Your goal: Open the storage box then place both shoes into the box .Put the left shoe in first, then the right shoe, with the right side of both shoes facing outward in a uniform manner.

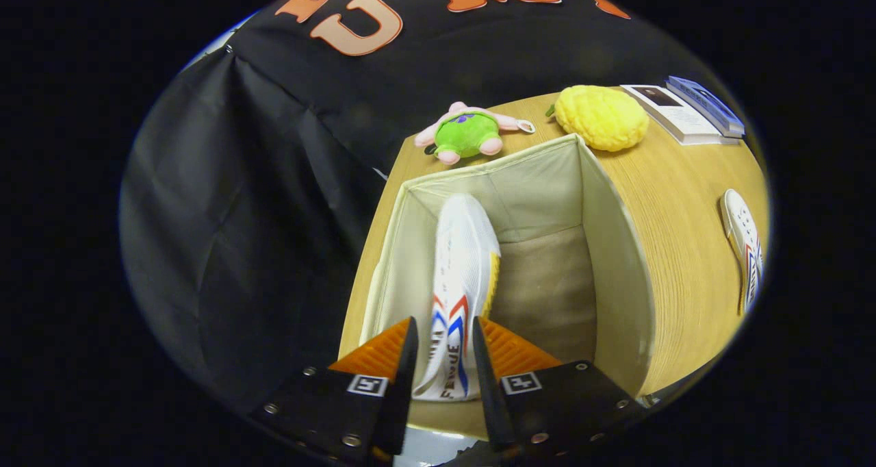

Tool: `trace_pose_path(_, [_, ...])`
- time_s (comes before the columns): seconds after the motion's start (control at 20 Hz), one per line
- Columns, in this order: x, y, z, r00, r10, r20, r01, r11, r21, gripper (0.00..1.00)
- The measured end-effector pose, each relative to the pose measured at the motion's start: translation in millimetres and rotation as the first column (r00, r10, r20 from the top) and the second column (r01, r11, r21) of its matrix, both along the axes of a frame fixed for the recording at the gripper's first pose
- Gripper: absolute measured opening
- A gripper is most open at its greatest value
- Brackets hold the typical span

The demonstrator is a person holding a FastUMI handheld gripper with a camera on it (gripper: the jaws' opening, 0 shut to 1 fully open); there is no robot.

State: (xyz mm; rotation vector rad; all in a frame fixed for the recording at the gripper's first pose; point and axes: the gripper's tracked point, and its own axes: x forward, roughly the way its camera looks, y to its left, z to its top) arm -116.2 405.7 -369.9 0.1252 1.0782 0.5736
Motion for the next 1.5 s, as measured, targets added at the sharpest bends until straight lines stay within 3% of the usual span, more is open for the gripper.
trace_pose_path(0.05, [4, -2, 6, 1.0, 0.009, 0.026, -0.009, 1.0, -0.012, 0.6])
trace_pose_path(0.1, [7, -4, 15, 0.998, 0.017, 0.055, -0.016, 1.0, -0.02, 0.84])
trace_pose_path(0.2, [16, -11, 31, 0.994, 0.018, 0.108, -0.017, 1.0, -0.009, 0.99])
trace_pose_path(0.45, [53, -60, 70, 0.975, -0.067, 0.211, 0.059, 0.997, 0.044, 0.99])
trace_pose_path(0.7, [87, -140, 73, 0.95, -0.178, 0.255, 0.181, 0.983, 0.014, 0.99])
trace_pose_path(1.1, [115, -273, 63, 0.911, -0.275, 0.308, 0.311, 0.948, -0.074, 0.98])
trace_pose_path(1.25, [119, -326, 56, 0.902, -0.277, 0.331, 0.33, 0.937, -0.114, 0.98])
trace_pose_path(1.5, [115, -406, 28, 0.919, -0.196, 0.342, 0.292, 0.922, -0.254, 0.99])
